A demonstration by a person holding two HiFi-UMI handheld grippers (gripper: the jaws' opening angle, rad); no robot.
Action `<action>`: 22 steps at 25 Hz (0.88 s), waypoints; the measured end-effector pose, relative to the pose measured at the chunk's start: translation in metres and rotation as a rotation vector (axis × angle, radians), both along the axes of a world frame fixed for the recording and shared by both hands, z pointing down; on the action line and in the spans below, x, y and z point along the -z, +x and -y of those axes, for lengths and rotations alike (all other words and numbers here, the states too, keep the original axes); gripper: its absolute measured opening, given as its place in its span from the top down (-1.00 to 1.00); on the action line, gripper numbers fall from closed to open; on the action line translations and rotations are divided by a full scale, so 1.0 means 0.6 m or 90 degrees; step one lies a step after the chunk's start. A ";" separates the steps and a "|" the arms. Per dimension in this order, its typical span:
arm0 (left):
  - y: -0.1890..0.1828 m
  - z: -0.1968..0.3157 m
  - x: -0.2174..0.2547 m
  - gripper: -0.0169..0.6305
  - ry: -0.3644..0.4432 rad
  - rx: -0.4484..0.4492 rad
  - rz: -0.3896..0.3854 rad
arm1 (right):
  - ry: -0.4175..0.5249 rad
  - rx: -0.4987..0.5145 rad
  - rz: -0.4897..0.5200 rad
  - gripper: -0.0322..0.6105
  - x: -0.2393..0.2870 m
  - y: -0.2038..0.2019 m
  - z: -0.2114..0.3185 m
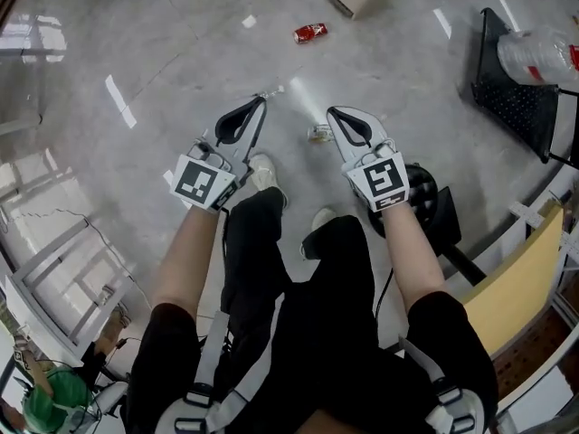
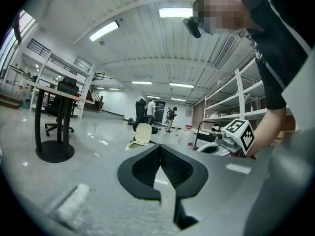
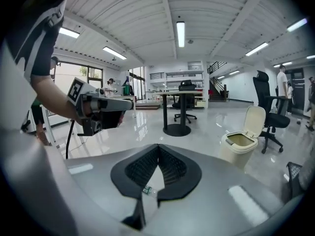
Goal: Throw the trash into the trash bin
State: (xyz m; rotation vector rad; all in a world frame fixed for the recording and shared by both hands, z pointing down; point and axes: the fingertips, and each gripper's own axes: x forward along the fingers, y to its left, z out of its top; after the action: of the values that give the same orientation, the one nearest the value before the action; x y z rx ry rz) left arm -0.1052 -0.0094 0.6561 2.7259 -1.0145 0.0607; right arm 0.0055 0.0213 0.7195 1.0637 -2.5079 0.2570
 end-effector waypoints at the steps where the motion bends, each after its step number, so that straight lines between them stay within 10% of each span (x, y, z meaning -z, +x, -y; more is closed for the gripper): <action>1: 0.001 0.003 -0.026 0.95 0.005 -0.005 0.009 | 0.005 0.007 -0.004 0.88 -0.025 -0.005 -0.001; 11: -0.008 0.001 -0.244 0.95 0.017 -0.083 0.015 | -0.021 0.151 -0.087 0.76 -0.349 -0.018 -0.006; 22: -0.033 -0.022 -0.397 0.95 0.031 -0.044 -0.015 | -0.012 0.275 -0.102 0.75 -0.533 -0.075 -0.003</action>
State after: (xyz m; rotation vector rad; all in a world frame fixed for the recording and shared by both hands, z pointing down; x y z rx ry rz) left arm -0.1248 0.0037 0.8942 2.7984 -0.9264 0.0164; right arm -0.0396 0.0233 1.0390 0.4899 -2.5041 0.0658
